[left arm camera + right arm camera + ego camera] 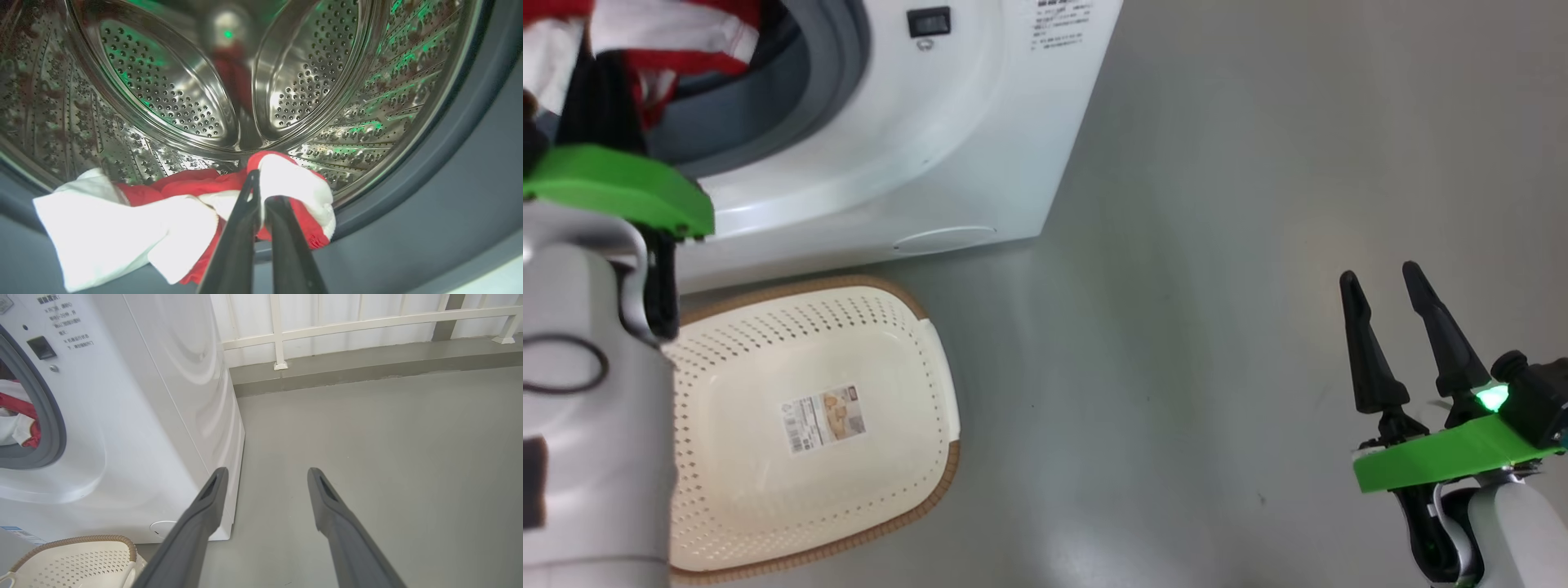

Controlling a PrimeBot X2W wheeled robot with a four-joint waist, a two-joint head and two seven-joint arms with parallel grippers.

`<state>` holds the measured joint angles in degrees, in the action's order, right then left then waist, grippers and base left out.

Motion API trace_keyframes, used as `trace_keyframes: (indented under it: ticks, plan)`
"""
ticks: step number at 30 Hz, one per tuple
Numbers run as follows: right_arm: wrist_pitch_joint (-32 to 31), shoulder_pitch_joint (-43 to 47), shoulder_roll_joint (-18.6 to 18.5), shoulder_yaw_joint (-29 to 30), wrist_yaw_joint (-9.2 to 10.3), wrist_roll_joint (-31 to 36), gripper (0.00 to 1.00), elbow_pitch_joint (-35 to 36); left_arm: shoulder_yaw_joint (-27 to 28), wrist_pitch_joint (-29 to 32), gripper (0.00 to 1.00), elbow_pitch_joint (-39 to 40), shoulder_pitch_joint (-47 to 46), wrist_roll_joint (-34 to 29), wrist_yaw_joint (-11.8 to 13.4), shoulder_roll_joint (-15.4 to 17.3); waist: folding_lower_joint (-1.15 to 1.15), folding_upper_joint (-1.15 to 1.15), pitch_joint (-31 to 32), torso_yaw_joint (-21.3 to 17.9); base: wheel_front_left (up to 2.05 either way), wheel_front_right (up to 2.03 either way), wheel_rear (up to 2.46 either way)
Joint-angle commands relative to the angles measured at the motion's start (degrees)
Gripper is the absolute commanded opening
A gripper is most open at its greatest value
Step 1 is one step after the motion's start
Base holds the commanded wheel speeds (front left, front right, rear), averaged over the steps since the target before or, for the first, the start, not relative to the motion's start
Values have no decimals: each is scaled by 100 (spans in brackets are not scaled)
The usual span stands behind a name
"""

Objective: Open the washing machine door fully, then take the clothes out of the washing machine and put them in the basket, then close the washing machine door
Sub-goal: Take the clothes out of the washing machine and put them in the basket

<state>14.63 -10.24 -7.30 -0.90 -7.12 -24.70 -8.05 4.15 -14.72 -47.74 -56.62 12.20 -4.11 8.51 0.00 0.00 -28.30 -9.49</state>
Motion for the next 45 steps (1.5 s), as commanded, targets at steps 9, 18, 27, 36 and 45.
trace_keyframes:
  ticks: [9, 18, 27, 36, 45]
  plan:
    - [37, 348, -141, 48, -36, 37, 100, 60, 645, -28, 0, 1738, 1360, -133, -214, -296, 0, 0, 457, 351, 0, 0, 0]
    - [37, 459, -126, 98, -36, 56, 100, 55, 885, -28, 0, 3084, 2146, -150, -311, -528, 0, 0, 628, 476, 0, 0, 0]
    - [37, 478, -137, 99, -36, 50, 100, 63, 859, -28, 0, 4167, 2377, -2, -330, -560, 0, 0, 651, 551, 0, 0, 0]
    - [37, 485, -128, 103, -36, 31, 100, 80, 552, -28, 0, 5264, 2850, 133, -189, -562, 0, 0, 624, 567, 0, 0, 0]
    - [37, 401, -99, 80, -36, 19, 100, 105, 494, -28, 0, 4489, 3250, 213, 6, -563, 0, 0, 492, 529, 0, 0, 0]
